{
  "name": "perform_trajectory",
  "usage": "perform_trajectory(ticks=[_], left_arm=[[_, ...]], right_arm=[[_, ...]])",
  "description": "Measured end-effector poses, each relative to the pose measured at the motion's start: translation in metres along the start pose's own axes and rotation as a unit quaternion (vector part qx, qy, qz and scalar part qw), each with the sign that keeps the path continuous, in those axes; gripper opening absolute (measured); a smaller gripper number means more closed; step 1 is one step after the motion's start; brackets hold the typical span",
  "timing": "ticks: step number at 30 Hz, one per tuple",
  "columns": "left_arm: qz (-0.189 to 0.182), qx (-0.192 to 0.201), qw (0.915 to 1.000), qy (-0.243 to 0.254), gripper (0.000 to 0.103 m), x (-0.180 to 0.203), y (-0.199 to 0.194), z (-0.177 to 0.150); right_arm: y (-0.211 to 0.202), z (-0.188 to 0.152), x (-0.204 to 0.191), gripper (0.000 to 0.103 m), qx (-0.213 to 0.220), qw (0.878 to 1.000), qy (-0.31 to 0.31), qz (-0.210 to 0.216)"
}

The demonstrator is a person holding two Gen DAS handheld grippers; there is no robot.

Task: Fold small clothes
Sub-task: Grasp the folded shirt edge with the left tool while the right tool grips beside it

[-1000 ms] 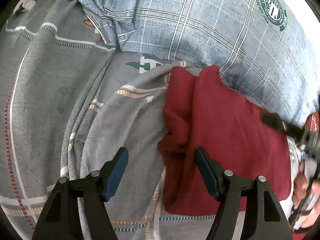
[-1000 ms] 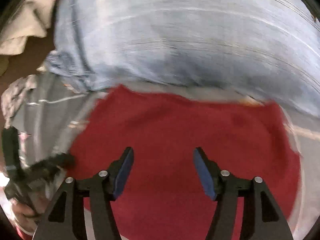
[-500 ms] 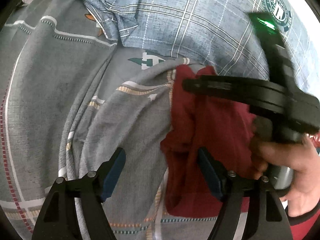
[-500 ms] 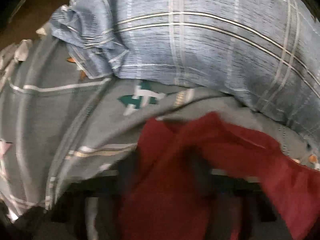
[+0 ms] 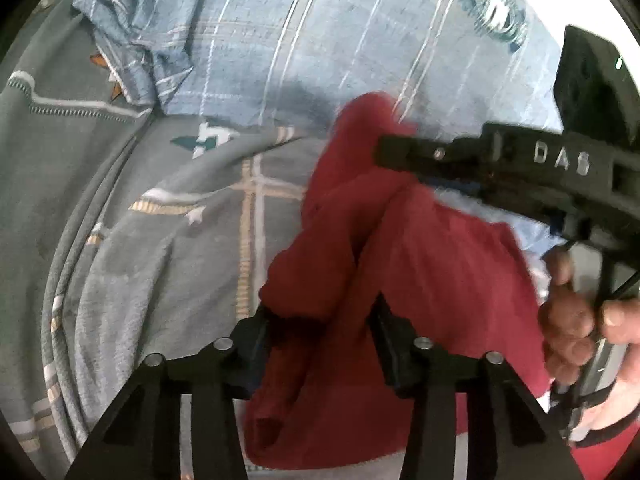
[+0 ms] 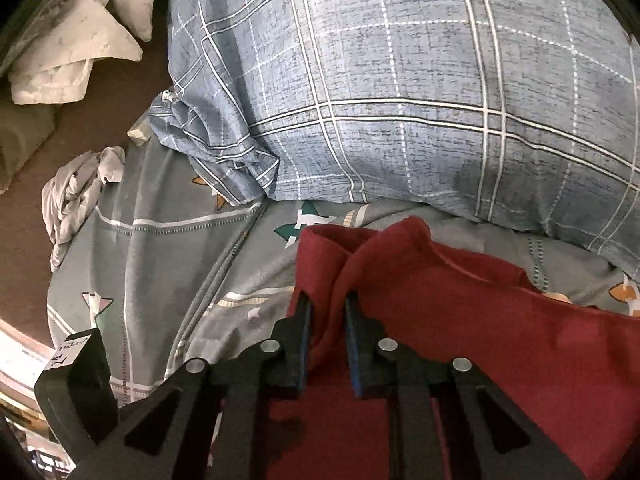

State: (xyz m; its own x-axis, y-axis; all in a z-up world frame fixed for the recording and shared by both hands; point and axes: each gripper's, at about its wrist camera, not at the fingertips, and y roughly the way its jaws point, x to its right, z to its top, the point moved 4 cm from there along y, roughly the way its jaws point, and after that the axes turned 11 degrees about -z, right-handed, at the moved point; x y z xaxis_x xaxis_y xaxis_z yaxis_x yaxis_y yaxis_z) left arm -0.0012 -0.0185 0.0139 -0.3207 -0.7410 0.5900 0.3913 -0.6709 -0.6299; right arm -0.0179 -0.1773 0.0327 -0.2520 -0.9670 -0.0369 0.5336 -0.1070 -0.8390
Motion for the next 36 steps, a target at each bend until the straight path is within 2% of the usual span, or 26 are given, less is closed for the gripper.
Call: perform_trajectory(ticks=[1,2,3,4,5,8,11,13,15,16,17,18,19,27,30,36], left_arm=[[-0.006,0.010,0.9999,0.005,0.037,0.004,-0.003,0.000],[-0.009,0.019,0.9997,0.013,0.035,0.006,-0.008,0.002],[-0.011,0.029,0.9992,0.026,0.034,0.010,-0.013,0.004],[-0.014,0.031,0.9989,0.033,0.034,0.013,-0.014,0.004],[-0.017,0.031,0.9986,0.040,0.034,0.016,-0.015,0.004],[-0.012,0.030,0.9979,0.056,0.033,0.018,-0.016,-0.002],[-0.018,0.029,0.9973,0.065,0.033,0.019,-0.018,-0.001],[-0.016,0.027,0.9973,0.066,0.033,0.018,-0.015,0.001],[-0.017,0.020,0.9981,0.055,0.035,0.015,-0.017,0.001],[-0.016,0.019,0.9985,0.048,0.047,0.014,-0.018,0.002],[-0.012,0.018,0.9988,0.043,0.056,0.012,-0.019,0.003],[-0.005,0.022,0.9989,0.041,0.070,0.012,-0.020,0.004],[0.001,0.029,0.9987,0.041,0.074,0.011,-0.022,0.003],[0.007,0.021,0.9973,0.071,0.069,0.034,-0.022,-0.013],[0.013,0.013,0.9974,0.070,0.064,0.037,-0.018,-0.016],[0.032,0.013,0.9956,0.088,0.063,0.043,-0.017,-0.019]], right_arm=[[-0.005,-0.002,0.001,0.027,0.002,1.000,0.000,-0.005],[-0.007,-0.002,0.002,0.048,0.002,1.000,0.003,-0.010],[-0.012,-0.004,0.004,0.079,-0.001,1.000,0.009,-0.011],[-0.015,-0.005,0.005,0.088,-0.004,1.000,0.017,-0.007],[-0.018,-0.006,0.005,0.091,-0.006,1.000,0.026,0.001],[-0.016,-0.003,-0.003,0.091,-0.018,0.999,0.031,0.019],[-0.001,0.001,-0.010,0.092,-0.034,0.999,0.021,-0.002],[0.023,-0.001,-0.013,0.087,-0.077,0.997,0.009,-0.023],[0.040,-0.005,-0.014,0.041,-0.088,0.995,-0.006,-0.035],[0.044,-0.008,-0.013,0.036,-0.086,0.995,-0.019,-0.053],[0.043,-0.010,-0.012,0.033,-0.078,0.995,-0.021,-0.052],[0.039,-0.011,-0.010,0.032,-0.067,0.997,-0.017,-0.043],[0.035,-0.013,-0.007,0.029,-0.057,0.998,-0.012,-0.039],[-0.005,-0.014,0.014,0.026,-0.015,1.000,0.007,-0.018],[-0.011,-0.017,0.020,0.026,-0.013,1.000,0.016,-0.016],[-0.014,-0.022,0.023,0.026,-0.013,1.000,0.021,-0.015]])
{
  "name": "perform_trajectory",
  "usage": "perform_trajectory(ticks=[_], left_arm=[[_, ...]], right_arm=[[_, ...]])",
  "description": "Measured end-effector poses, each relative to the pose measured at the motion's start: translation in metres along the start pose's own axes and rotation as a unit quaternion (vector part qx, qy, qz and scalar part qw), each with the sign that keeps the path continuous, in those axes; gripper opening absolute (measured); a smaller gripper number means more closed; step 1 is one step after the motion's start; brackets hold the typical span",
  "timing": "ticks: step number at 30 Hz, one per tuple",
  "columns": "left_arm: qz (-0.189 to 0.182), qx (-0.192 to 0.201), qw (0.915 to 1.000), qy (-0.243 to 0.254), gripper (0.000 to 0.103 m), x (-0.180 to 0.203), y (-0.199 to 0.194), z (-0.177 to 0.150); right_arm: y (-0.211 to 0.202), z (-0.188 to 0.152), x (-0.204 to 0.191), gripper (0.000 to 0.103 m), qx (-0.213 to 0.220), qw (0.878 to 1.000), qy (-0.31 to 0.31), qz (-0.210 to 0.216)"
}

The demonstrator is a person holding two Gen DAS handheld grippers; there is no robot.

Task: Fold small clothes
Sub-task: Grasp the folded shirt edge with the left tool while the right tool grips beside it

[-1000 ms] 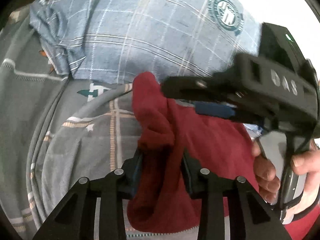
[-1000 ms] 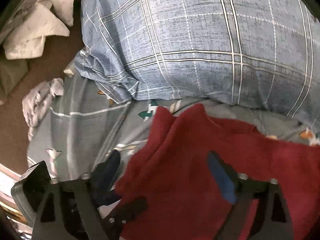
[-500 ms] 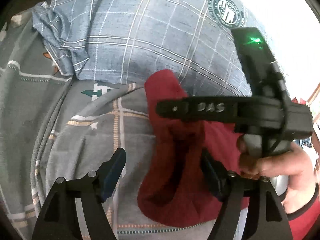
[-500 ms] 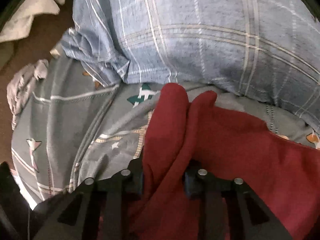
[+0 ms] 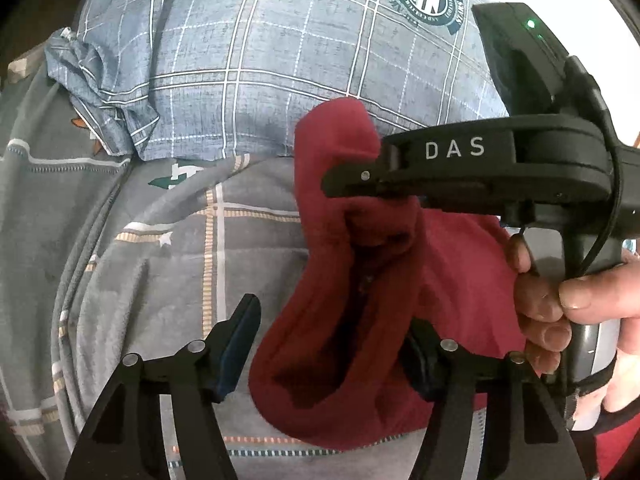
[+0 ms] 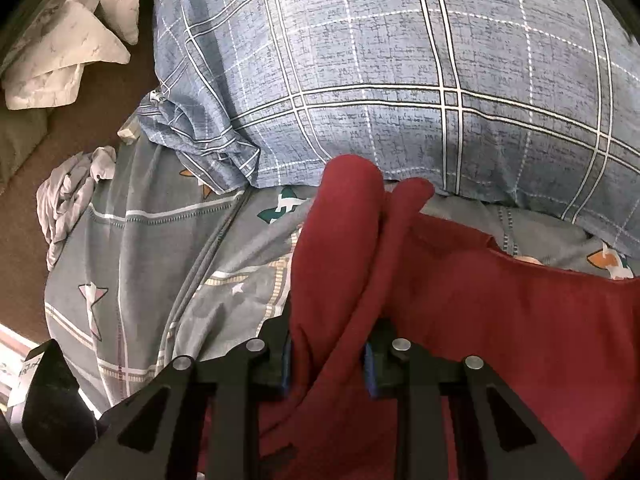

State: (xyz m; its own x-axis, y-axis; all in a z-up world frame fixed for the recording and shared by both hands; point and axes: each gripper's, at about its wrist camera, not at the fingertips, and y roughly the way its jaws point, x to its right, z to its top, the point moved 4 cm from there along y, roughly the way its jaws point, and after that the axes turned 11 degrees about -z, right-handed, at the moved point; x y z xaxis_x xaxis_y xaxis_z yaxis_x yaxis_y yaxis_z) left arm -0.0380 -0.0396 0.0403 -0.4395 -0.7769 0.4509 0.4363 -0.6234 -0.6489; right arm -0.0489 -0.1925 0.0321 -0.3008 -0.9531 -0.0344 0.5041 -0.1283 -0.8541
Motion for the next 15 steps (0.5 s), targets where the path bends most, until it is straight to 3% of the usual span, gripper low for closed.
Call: perform_trajectory(ticks=[6,15], left_arm=[[-0.002,0.001,1.0000,-0.008,0.063,-0.0022,-0.0010,0.0007],[-0.002,-0.005,1.0000,-0.003,0.052,-0.0016,0.0022,0.0010]], right_arm=[[0.0000,-0.0022,-0.0025,0.026,-0.002,1.000,0.001,-0.001],[0.0010,-0.0030,-0.0016,0.026,-0.004,1.000,0.003,0.002]])
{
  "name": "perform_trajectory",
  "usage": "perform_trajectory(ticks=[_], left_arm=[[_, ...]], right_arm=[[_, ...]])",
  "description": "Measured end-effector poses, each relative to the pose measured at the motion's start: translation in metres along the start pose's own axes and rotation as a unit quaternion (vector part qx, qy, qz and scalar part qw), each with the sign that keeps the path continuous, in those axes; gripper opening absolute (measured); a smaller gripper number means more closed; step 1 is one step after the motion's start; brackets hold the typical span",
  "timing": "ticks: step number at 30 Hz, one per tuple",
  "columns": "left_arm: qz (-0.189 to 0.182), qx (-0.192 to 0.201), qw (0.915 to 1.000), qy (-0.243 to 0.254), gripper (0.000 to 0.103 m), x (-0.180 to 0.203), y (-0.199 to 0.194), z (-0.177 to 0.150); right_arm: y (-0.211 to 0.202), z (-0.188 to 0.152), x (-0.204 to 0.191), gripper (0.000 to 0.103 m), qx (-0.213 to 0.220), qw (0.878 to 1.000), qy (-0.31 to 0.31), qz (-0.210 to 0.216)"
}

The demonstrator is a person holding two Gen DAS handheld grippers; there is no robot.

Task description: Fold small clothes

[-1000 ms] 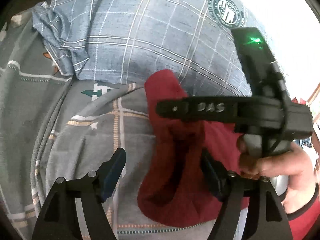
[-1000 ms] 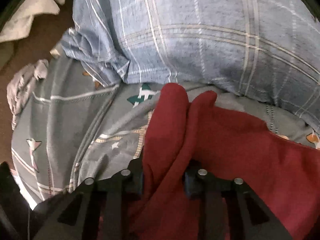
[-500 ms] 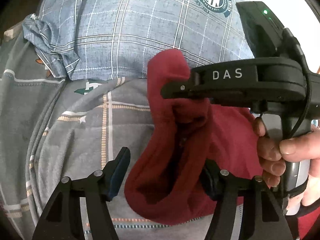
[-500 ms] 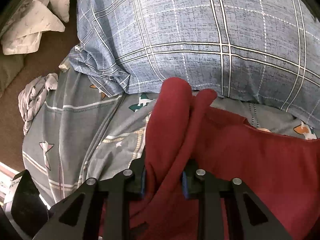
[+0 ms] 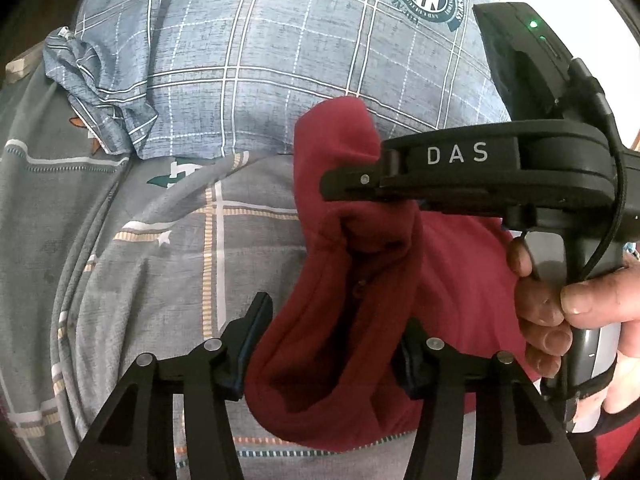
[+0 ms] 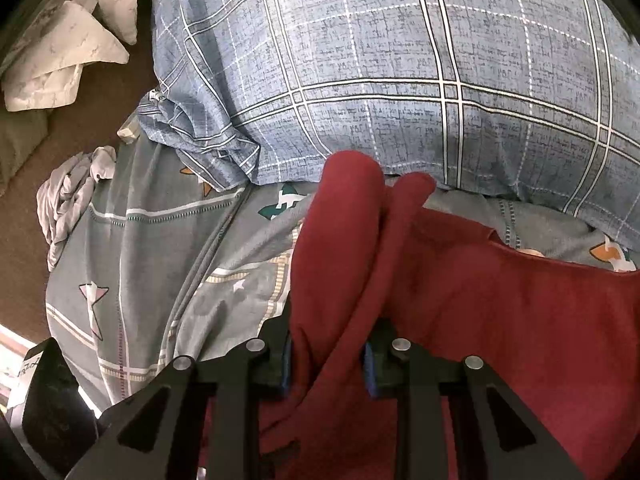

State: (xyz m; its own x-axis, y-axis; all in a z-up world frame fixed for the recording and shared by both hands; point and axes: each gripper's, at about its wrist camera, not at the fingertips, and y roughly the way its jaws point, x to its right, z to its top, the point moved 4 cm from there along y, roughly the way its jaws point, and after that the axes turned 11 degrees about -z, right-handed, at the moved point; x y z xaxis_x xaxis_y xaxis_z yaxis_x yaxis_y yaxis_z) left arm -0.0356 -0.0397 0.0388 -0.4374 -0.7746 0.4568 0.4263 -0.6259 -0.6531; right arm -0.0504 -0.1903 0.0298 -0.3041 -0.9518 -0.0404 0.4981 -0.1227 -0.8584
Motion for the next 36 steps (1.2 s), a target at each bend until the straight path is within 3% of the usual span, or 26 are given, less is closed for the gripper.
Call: perform_trajectory(ticks=[8,15,21,30,34,36], left_arm=[[-0.003,-0.001,1.0000,-0.005,0.048,-0.001,0.001,0.001],[-0.028,-0.007,0.9994,-0.019,0.026,-0.004,0.002,0.001],[-0.027,-0.008,0.9987,-0.043,0.023,-0.015,0.002,0.004],[-0.019,-0.018,0.9978,-0.060,0.023,-0.028,0.009,0.002],[-0.015,-0.022,0.9974,-0.067,0.024,-0.033,0.012,0.003],[-0.014,-0.024,0.9972,-0.069,0.027,-0.035,0.013,0.004]], right_arm=[[0.000,0.000,-0.002,0.026,-0.003,1.000,-0.003,-0.001],[0.008,0.001,-0.004,0.026,-0.013,1.000,-0.002,0.004],[0.023,0.006,-0.015,0.032,-0.034,0.999,-0.013,0.006],[0.061,0.020,-0.037,0.052,-0.070,0.997,-0.028,-0.012],[0.074,0.029,-0.040,0.052,-0.073,0.997,-0.032,-0.024],[0.078,0.030,-0.043,0.045,-0.067,0.996,-0.042,-0.036]])
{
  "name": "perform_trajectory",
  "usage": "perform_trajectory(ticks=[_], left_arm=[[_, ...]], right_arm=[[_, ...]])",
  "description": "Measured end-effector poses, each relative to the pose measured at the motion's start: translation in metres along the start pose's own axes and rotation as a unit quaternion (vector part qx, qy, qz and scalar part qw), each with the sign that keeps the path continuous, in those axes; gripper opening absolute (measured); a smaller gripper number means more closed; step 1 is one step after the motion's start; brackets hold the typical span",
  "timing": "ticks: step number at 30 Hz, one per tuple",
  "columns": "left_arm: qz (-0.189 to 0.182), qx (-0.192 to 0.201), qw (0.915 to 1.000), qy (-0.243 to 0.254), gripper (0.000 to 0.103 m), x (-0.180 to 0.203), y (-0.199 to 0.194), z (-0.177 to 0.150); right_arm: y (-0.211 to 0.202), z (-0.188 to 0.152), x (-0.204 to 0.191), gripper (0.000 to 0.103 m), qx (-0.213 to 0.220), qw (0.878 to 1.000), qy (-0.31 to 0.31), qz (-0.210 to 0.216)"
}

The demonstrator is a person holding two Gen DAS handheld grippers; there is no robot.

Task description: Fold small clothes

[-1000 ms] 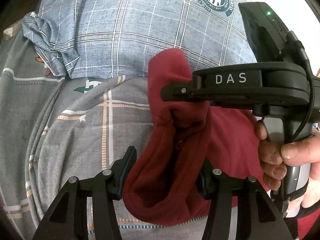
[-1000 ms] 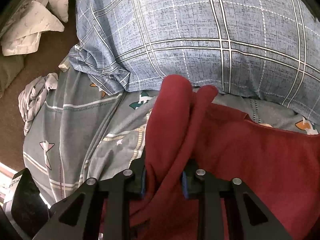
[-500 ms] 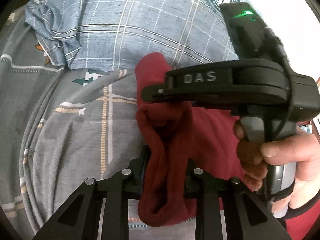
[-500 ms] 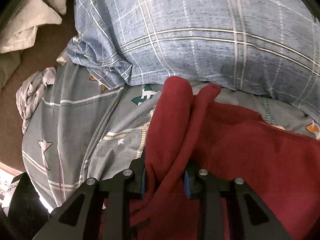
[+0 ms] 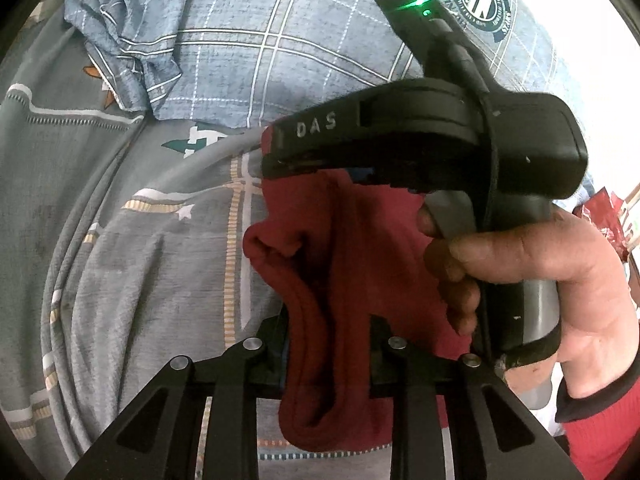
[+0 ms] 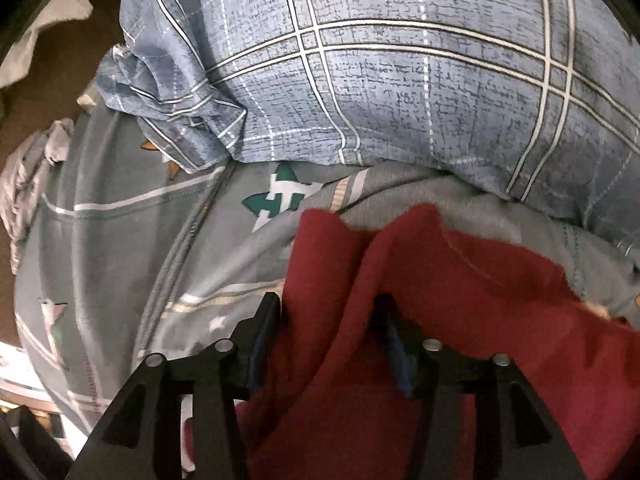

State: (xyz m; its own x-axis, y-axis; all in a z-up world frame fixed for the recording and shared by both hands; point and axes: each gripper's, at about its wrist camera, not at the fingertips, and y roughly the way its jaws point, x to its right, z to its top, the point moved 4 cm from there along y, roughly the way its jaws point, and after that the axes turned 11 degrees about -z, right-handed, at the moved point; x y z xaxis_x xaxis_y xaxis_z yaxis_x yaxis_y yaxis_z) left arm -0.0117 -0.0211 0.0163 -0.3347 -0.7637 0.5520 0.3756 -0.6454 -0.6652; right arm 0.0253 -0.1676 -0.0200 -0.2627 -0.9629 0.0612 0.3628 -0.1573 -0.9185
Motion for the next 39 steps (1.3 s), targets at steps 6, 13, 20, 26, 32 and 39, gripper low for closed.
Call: perform_trajectory(ticks=[6,13,20,26,32,39], left_arm=[[0.019,0.004,0.9998,-0.011,0.052,-0.008,0.005,0.005],[0.018,0.012,0.9991,-0.035,0.065,-0.017,0.010,0.007],[-0.007,0.005,0.9996,-0.028,0.031,-0.014,0.011,0.003],[0.003,0.011,0.9999,0.000,0.021,-0.007,0.007,0.001],[0.010,0.018,0.9997,0.015,0.020,0.001,0.000,-0.002],[0.011,0.019,0.9995,0.021,0.020,0.006,-0.003,-0.004]], right_arm=[[-0.007,-0.005,-0.003,0.033,0.023,1.000,-0.011,-0.004],[-0.018,-0.009,0.006,0.031,0.032,0.999,0.012,0.031],[-0.021,-0.013,0.011,0.030,0.033,0.998,0.029,0.049],[-0.031,-0.017,0.019,0.023,0.049,0.998,0.030,0.040],[-0.046,-0.019,0.030,0.019,0.064,0.997,0.033,0.029],[-0.052,-0.022,0.033,0.019,0.065,0.997,0.031,0.025]])
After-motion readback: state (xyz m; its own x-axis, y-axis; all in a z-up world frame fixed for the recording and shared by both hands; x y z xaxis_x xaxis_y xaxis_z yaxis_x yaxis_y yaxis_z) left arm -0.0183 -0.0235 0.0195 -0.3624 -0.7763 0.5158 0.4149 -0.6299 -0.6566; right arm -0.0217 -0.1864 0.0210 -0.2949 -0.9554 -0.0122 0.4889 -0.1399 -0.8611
